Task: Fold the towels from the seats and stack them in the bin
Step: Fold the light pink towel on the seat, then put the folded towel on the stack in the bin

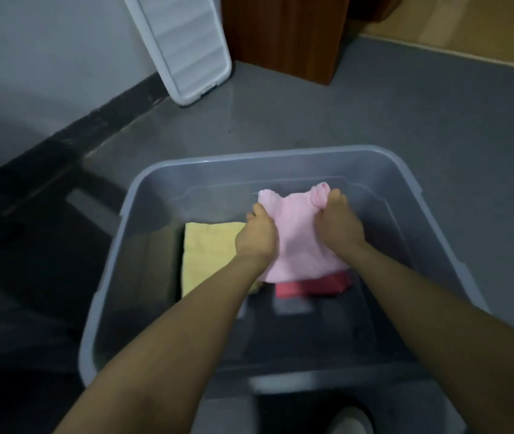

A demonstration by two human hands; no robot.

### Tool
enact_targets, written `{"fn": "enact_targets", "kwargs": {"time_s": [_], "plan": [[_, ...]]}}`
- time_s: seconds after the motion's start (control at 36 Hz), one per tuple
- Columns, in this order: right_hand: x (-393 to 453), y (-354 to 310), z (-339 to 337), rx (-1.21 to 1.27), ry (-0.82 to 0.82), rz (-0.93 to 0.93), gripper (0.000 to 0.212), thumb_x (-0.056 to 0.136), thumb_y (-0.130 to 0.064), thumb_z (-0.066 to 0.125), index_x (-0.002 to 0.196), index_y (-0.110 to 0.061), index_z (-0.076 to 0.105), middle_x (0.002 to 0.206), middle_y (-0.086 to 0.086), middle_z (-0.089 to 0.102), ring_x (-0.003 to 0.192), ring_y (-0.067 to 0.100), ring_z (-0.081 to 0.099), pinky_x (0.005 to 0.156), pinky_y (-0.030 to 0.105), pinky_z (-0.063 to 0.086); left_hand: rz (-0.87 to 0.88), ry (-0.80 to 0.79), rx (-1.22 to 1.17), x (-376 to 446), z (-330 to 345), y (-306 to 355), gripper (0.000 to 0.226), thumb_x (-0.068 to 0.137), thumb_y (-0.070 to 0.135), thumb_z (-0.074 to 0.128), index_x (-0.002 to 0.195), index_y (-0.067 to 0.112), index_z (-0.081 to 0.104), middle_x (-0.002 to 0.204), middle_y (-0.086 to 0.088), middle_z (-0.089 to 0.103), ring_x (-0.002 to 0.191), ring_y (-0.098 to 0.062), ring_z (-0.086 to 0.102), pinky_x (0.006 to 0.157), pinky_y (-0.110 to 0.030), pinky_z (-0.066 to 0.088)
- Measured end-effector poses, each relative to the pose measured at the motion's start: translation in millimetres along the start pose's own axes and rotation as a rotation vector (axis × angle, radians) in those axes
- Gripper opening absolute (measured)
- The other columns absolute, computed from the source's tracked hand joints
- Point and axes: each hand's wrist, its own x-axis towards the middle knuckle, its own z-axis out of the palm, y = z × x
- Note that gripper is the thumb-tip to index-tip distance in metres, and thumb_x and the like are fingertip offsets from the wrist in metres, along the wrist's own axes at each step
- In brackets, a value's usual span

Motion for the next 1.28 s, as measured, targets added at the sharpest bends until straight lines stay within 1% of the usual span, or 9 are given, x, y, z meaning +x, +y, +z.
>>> {"fn": "enact_targets", "kwargs": {"time_s": [0.19, 0.28, 0.44, 0.53, 0.64, 0.72, 0.89, 1.06, 1.28], "plan": [[27.8, 53.1, 57.1, 0.085, -0.125, 0.097, 0.035, 0.092, -0.014, 0.05, 0.122, 0.002, 0.039, 0.123, 0.022, 0.046, 0.103, 0.041, 0.054, 0.073, 0.039, 0.042, -0.046, -0.125, 0.007, 23.2, 73.0, -7.3, 0.035, 0.096, -0.003, 0.031, 0.128, -0.013, 0.024, 0.122, -0.022, 0.05, 0.112, -0.03, 0.053, 0.094, -0.032, 0.04], [28.2, 64.8, 74.3, 0.121, -0.114, 0.147, 0.035, 0.089, -0.01, 0.05, 0.12, -0.001, 0.038, 0.119, 0.021, 0.048, 0.101, 0.041, 0.055, 0.076, 0.044, 0.048, -0.003, -0.173, 0.085, 34.8, 88.0, -11.2, 0.045, 0.095, 0.002, 0.036, 0.137, 0.001, 0.021, 0.125, -0.024, 0.045, 0.11, -0.033, 0.052, 0.087, -0.037, 0.041], [29.2, 87.9, 91.1, 0.127, -0.122, 0.053, 0.032, 0.086, 0.003, 0.041, 0.116, -0.007, 0.04, 0.113, 0.019, 0.044, 0.089, 0.036, 0.053, 0.074, 0.044, 0.048, 0.077, -0.316, 0.281, 41.5, 125.4, -23.1, 0.04, 0.093, 0.012, 0.041, 0.132, 0.01, 0.036, 0.142, -0.017, 0.023, 0.12, -0.035, 0.033, 0.104, -0.038, 0.029], [31.2, 96.2, 100.3, -0.095, -0.067, -0.028, 0.04, 0.083, 0.002, 0.034, 0.119, -0.004, 0.052, 0.116, 0.024, 0.045, 0.095, 0.04, 0.049, 0.081, 0.045, 0.042, 0.121, -0.282, 0.347, 43.7, 129.8, -28.3, 0.037, 0.093, 0.015, 0.04, 0.13, 0.01, 0.04, 0.146, -0.016, 0.018, 0.123, -0.035, 0.03, 0.107, -0.039, 0.025], [25.3, 99.9, 111.8, -0.415, -0.015, 0.003, 0.028, 0.077, 0.003, 0.048, 0.095, -0.004, 0.068, 0.098, 0.027, 0.053, 0.082, 0.038, 0.052, 0.074, 0.044, 0.044, 0.15, -0.31, 0.362, 42.2, 125.0, -28.2, 0.041, 0.093, 0.017, 0.04, 0.133, 0.008, 0.04, 0.147, -0.015, 0.016, 0.124, -0.034, 0.029, 0.107, -0.04, 0.026], [24.7, 98.7, 110.3, -0.43, -0.067, 0.019, 0.038, 0.093, -0.006, 0.033, 0.119, -0.011, 0.06, 0.118, 0.023, 0.048, 0.099, 0.036, 0.048, 0.088, 0.042, 0.039, 0.145, -0.362, 0.339, 40.7, 120.6, -28.4, 0.039, 0.094, 0.02, 0.04, 0.13, 0.008, 0.042, 0.141, -0.012, 0.024, 0.12, -0.033, 0.033, 0.103, -0.038, 0.032], [21.5, 80.5, 95.2, -0.274, -0.239, 0.06, 0.052, 0.094, -0.016, 0.041, 0.145, -0.025, 0.035, 0.14, 0.02, 0.033, 0.119, 0.037, 0.04, 0.1, 0.04, 0.033, 0.182, -0.349, 0.298, 31.3, 87.2, -29.7, 0.049, 0.095, 0.031, 0.049, 0.137, 0.008, 0.039, 0.141, -0.015, 0.035, 0.126, -0.033, 0.035, 0.103, -0.038, 0.031], [1.2, 36.2, 57.5, -0.124, -0.223, -0.078, 0.043, 0.093, -0.016, 0.047, 0.135, -0.019, 0.049, 0.131, 0.015, 0.046, 0.118, 0.035, 0.047, 0.096, 0.041, 0.04, 0.158, -0.24, 0.256, 11.1, 31.2, -27.2, 0.033, 0.096, 0.024, 0.042, 0.125, 0.008, 0.048, 0.128, -0.014, 0.047, 0.114, -0.034, 0.05, 0.09, -0.037, 0.04], [-40.4, -34.1, -11.7, 0.048, -0.148, -0.18, 0.037, 0.093, -0.013, 0.045, 0.129, -0.014, 0.055, 0.128, 0.013, 0.049, 0.115, 0.034, 0.05, 0.093, 0.036, 0.041, 0.161, -0.059, 0.176, -38.6, -70.4, -19.5, 0.035, 0.096, 0.022, 0.043, 0.128, 0.009, 0.047, 0.133, -0.012, 0.045, 0.12, -0.032, 0.049, 0.092, -0.038, 0.042]]}}
